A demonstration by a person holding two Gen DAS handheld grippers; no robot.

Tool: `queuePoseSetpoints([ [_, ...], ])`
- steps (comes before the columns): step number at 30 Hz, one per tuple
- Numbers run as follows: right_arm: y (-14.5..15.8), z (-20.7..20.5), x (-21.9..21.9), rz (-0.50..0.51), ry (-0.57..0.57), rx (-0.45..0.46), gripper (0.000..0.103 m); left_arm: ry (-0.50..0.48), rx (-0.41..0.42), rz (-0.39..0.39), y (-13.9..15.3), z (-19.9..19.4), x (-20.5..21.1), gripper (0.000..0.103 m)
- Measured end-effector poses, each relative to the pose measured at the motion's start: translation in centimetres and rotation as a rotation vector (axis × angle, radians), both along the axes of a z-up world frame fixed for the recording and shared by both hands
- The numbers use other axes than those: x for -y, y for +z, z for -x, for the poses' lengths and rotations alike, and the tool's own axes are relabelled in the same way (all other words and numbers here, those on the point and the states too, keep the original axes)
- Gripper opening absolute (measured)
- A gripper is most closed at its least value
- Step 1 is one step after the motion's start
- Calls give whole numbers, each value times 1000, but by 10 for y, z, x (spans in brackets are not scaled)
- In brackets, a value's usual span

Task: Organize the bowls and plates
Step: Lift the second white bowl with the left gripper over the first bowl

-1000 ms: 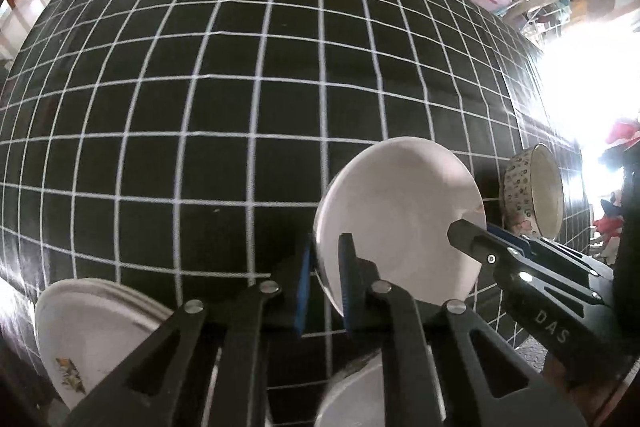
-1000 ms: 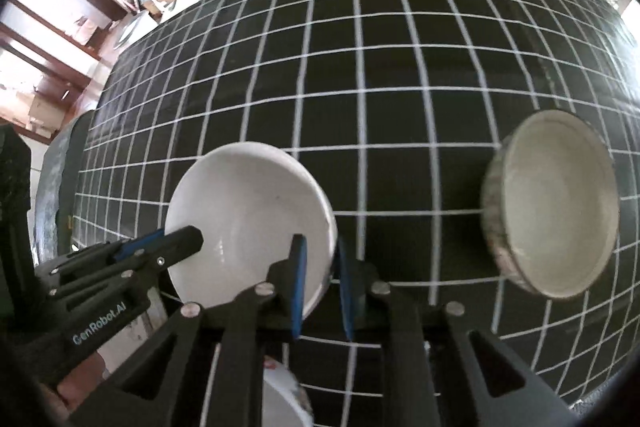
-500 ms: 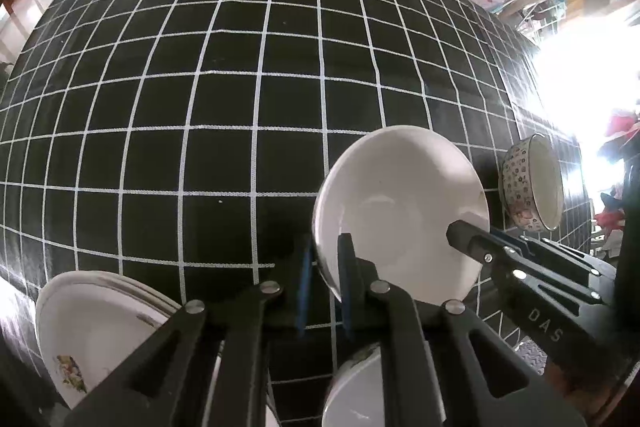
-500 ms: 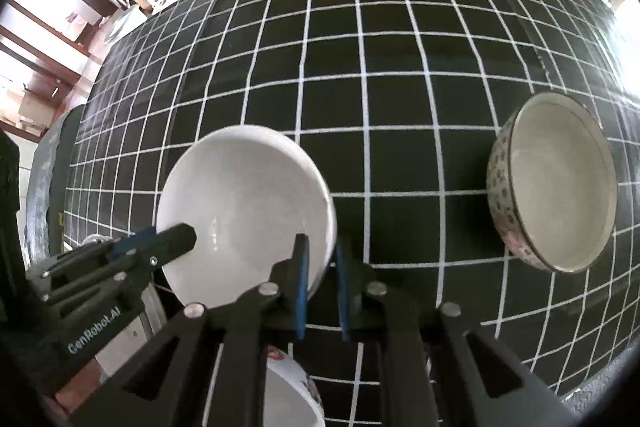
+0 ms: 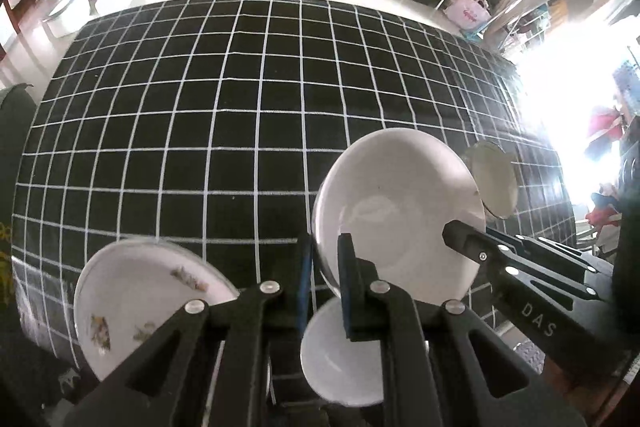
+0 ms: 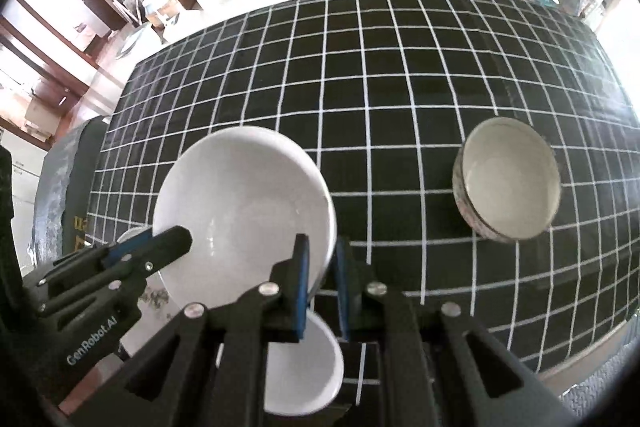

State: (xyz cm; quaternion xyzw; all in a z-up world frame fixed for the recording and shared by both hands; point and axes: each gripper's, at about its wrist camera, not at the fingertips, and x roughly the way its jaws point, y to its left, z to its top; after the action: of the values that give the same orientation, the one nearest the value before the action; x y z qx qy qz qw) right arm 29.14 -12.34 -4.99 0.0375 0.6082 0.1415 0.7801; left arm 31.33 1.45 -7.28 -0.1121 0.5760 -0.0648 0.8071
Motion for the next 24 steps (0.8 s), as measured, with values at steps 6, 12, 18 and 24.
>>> queuePoseSetpoints([
  [6,9,31,2,15,8,15,16,0,16,0,10,37,3,11],
  [12,2,61,6,28,13,2,16,6,-3,4,-3,74,3,11],
  [18,-16,82,6,62,27,-25,16,10,-33,6,-24,97,6,11],
  [24,-26,85,3,80,33,-36,16,13,-42,-2,-33,96,8,11],
])
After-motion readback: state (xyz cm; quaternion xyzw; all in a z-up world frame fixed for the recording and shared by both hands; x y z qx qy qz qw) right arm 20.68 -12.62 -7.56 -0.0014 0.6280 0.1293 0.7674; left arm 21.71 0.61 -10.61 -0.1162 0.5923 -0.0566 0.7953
